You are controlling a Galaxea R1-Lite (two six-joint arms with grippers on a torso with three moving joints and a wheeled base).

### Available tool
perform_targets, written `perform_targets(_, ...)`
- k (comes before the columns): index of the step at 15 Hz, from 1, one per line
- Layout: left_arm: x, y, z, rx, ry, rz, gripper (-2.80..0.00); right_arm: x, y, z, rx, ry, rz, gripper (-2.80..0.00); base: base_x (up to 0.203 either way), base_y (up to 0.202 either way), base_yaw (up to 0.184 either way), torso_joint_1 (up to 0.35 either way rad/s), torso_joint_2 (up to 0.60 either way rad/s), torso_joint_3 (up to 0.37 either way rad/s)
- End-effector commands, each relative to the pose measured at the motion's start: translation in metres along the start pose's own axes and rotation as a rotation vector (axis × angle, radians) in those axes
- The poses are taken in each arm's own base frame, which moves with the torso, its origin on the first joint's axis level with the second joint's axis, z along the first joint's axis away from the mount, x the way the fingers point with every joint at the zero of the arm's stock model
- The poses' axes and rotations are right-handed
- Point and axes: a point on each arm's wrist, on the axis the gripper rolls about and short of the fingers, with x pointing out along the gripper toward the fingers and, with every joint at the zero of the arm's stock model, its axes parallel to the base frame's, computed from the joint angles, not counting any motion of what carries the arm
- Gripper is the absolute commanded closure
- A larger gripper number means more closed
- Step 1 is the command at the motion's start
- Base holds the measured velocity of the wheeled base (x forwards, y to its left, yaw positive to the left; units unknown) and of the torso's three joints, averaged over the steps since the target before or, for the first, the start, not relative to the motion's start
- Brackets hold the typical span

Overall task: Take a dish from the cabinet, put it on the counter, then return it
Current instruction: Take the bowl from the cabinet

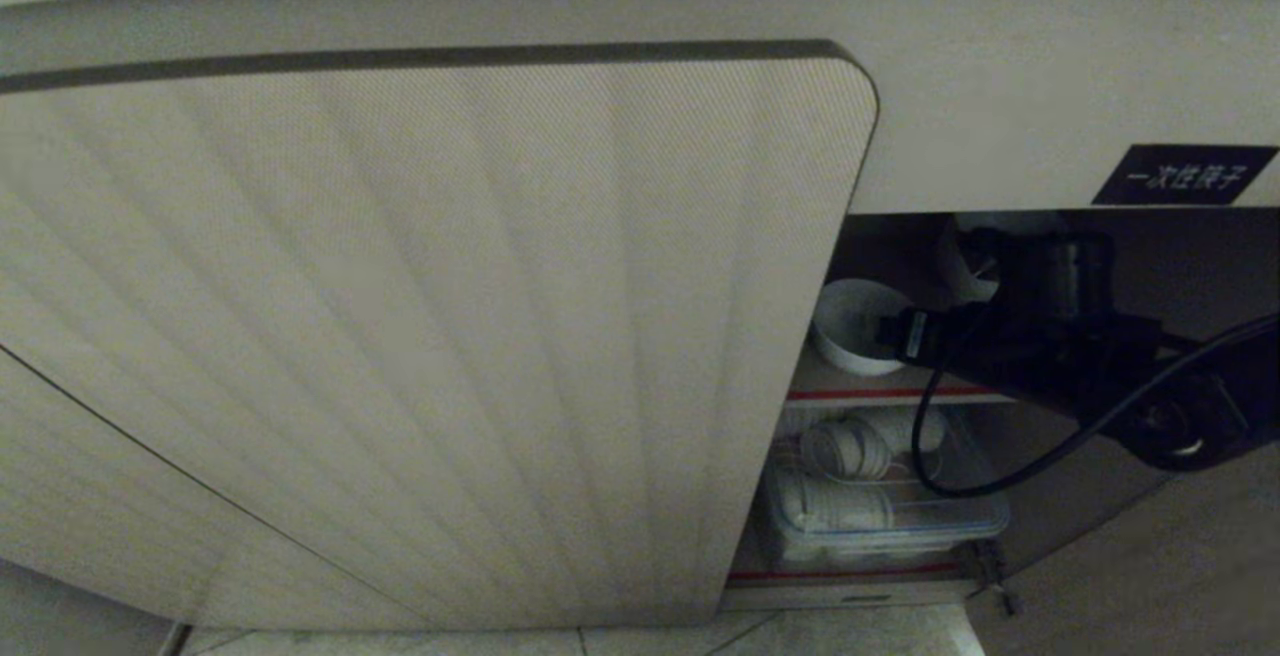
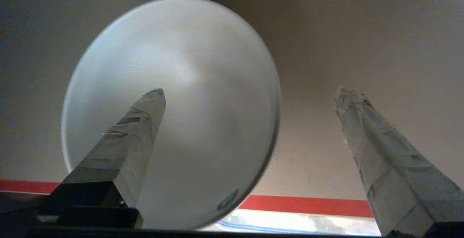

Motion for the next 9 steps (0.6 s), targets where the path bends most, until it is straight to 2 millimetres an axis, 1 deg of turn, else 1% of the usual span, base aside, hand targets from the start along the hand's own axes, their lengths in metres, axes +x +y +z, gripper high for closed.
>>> perform_targets(1, 0.0, 0.0, 0.0001, -0.001, -0.001, 0.0, 0.0, 0.003, 0.0011, 0.0028, 0.002, 0.006, -0.001, -2.8, 0.0, 0.0, 0.0, 0.0, 0.0, 0.0)
perform_targets(9, 0.0, 0.0, 0.0, -0.001, 0.0, 0.0, 0.0, 0.0117, 0.0024, 0.0101, 0.0, 0.036, -0.019, -2.8, 0.0, 0.0, 0.0, 0.0, 0.0, 0.0)
